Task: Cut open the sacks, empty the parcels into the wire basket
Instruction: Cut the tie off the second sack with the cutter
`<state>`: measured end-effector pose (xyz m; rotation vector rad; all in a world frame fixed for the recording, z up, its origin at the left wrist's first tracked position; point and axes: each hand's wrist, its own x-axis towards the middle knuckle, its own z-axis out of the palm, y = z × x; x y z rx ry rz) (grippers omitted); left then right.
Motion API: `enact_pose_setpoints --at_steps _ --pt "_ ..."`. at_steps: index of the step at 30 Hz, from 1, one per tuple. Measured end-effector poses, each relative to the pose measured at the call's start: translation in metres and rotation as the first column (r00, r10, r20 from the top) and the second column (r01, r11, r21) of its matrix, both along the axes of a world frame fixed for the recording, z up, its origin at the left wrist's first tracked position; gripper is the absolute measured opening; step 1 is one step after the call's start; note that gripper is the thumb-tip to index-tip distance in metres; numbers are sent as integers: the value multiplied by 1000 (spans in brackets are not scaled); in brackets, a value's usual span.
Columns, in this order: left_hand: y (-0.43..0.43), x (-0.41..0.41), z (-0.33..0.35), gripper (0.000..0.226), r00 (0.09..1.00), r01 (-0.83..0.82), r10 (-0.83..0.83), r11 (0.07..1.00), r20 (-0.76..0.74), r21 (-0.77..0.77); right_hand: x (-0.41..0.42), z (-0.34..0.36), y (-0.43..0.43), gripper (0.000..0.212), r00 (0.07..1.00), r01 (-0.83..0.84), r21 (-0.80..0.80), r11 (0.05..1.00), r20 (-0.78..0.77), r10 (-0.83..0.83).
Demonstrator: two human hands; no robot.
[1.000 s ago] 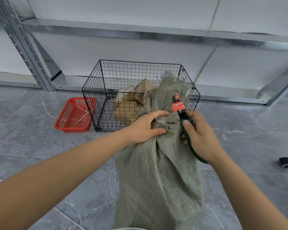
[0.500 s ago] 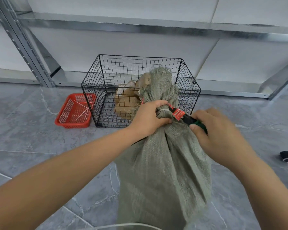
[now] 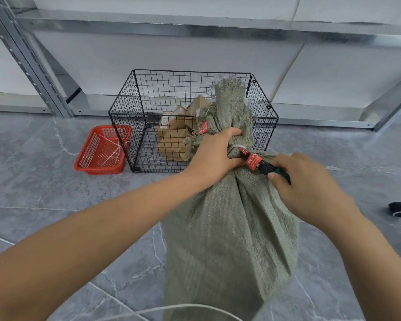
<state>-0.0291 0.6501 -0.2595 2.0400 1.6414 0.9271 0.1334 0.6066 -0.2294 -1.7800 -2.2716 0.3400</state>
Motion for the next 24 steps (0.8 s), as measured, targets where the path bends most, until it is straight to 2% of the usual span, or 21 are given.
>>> enact_pose_setpoints --at_steps 3,7,12,16,19,24 --pt "-3 3 0 63 999 -16 15 1000 28 15 -1 -6 -4 18 998 26 30 999 -57 -25" --pt "-7 5 -1 65 1000 -29 29 1000 -13 1 -6 -14 -9 17 990 82 69 994 -120 -73" --pt "-9 -6 6 64 995 94 -95 991 -12 -99 -3 -12 -11 15 989 95 81 992 -124 -85" --pt "-7 -15 13 47 965 234 -187 933 186 -272 0 -10 -15 12 987 77 97 992 -149 -62" --pt "-3 -13 13 45 973 225 -198 926 118 -302 -3 -18 -19 14 988 96 127 987 -132 -79" --pt "-2 -4 10 38 973 223 -232 938 -3 -265 1 -23 -21 18 983 144 121 982 -127 -129"
